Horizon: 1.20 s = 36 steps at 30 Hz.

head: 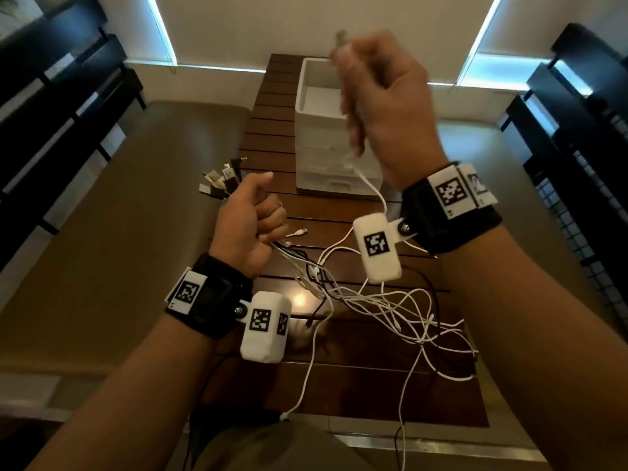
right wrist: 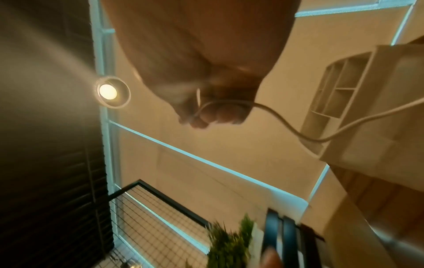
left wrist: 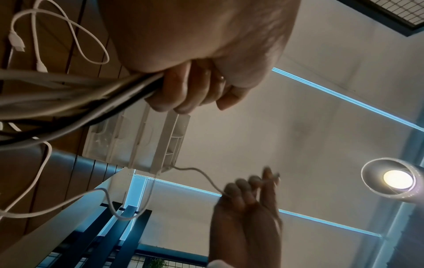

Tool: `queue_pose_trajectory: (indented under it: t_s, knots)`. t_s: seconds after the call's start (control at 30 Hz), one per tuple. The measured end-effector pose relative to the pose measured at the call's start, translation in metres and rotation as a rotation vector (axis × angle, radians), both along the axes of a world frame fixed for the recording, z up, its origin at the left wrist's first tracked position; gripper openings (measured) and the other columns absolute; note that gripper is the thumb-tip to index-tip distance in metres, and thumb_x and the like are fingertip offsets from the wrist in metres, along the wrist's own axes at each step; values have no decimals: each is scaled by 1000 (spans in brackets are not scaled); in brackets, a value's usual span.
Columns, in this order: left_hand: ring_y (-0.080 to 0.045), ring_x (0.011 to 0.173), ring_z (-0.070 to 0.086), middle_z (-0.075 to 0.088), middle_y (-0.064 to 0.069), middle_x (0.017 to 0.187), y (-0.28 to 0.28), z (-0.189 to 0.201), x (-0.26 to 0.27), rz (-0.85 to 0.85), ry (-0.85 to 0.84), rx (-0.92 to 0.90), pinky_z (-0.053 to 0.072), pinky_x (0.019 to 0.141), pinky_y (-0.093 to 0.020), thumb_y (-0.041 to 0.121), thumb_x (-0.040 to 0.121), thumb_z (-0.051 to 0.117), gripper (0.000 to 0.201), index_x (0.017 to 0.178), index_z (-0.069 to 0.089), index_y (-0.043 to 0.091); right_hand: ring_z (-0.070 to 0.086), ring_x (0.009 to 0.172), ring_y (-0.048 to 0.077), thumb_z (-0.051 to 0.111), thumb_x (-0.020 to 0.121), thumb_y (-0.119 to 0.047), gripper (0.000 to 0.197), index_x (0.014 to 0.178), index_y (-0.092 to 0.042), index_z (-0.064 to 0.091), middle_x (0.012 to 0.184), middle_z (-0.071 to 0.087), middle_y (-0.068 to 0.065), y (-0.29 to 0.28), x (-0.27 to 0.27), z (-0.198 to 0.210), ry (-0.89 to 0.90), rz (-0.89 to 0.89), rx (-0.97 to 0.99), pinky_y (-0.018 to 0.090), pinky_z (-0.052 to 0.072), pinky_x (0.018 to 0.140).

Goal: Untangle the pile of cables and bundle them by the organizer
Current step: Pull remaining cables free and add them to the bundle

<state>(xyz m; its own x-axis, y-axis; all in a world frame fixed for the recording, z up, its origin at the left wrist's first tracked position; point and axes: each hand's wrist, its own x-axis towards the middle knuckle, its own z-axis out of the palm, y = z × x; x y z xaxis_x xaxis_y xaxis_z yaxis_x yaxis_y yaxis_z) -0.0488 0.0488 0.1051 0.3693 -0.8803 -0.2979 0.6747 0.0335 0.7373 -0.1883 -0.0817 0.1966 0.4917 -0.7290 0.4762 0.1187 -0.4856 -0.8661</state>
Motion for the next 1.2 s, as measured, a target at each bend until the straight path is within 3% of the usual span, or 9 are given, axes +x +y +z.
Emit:
queue_pose_trajectory:
  t_s: [0.2, 0.3, 0.4, 0.5, 0.67, 0.9, 1.0, 1.1, 1.2]
  knots:
    - [-3, 39, 33, 39, 7, 54, -4, 8, -18, 79, -186, -64, 28, 36, -17, 39, 96, 69, 30, 73, 62, 21, 57, 54, -3, 55, 106, -9, 16, 114, -6, 68, 75, 61, -7, 43, 5, -62, 348, 231, 80, 12, 43, 52]
    - [-9, 47, 51, 59, 0, 62, -1, 7, -31, 71, -284, -66, 41, 42, -21, 42, 84, 73, 36, 85, 70, 6, 63, 54, 9, 53, 106, -3, 9, 107, -9, 60, 77, 65, 4, 59, 5, -75, 230, 211, 200, 27, 51, 47]
    - [-16, 52, 44, 51, -18, 72, -1, 1, -32, 60, -355, -79, 37, 45, -25, 40, 88, 77, 56, 107, 65, -11, 68, 63, 35, 59, 102, -4, 6, 103, -10, 58, 84, 70, 14, 68, 6, -85, 138, 114, 232, 50, 59, 54]
    - [-17, 54, 51, 60, -23, 87, -3, 2, -36, 100, -345, -42, 37, 44, -24, 38, 88, 80, 67, 115, 61, -21, 71, 73, 30, 62, 100, -10, 4, 102, -14, 62, 87, 70, 11, 78, 8, -93, 96, -15, 241, 53, 62, 62]
    - [-16, 63, 66, 65, -2, 75, -6, 5, -39, 144, -288, 44, 53, 57, -29, 37, 97, 74, 31, 105, 62, 9, 56, 57, 10, 70, 98, -25, 23, 101, -12, 52, 70, 60, 1, 83, 9, -97, 181, -175, 275, 27, 52, 53]
    - [-20, 80, 73, 73, -14, 94, -2, 4, -40, 53, -332, -10, 59, 67, -31, 24, 101, 68, 30, 110, 70, -5, 60, 65, 27, 57, 106, -28, 19, 104, -10, 54, 86, 65, 17, 69, -9, -91, 320, 136, 248, 44, 53, 59]
    - [-12, 63, 63, 65, -1, 72, -1, 5, -37, 37, -353, 21, 52, 57, -24, 23, 102, 67, 22, 86, 68, 8, 67, 75, 36, 59, 105, -23, 19, 108, -5, 53, 93, 65, 21, 62, -23, -88, 372, 232, 215, 46, 61, 66]
    - [-8, 49, 37, 39, 3, 63, -1, 8, -29, 60, -317, 69, 39, 48, -19, 37, 101, 67, 38, 69, 52, 23, 70, 75, 26, 60, 104, -24, 20, 106, -5, 55, 92, 67, 17, 62, -35, -94, 432, 240, 211, 39, 62, 70]
    - [-11, 52, 34, 35, 1, 65, 1, 7, -27, 35, -276, 34, 38, 53, -23, 46, 101, 65, 45, 65, 48, 24, 66, 73, 19, 62, 103, -24, 13, 99, -12, 59, 90, 66, 12, 68, -37, -103, 459, 224, 175, 39, 61, 68]
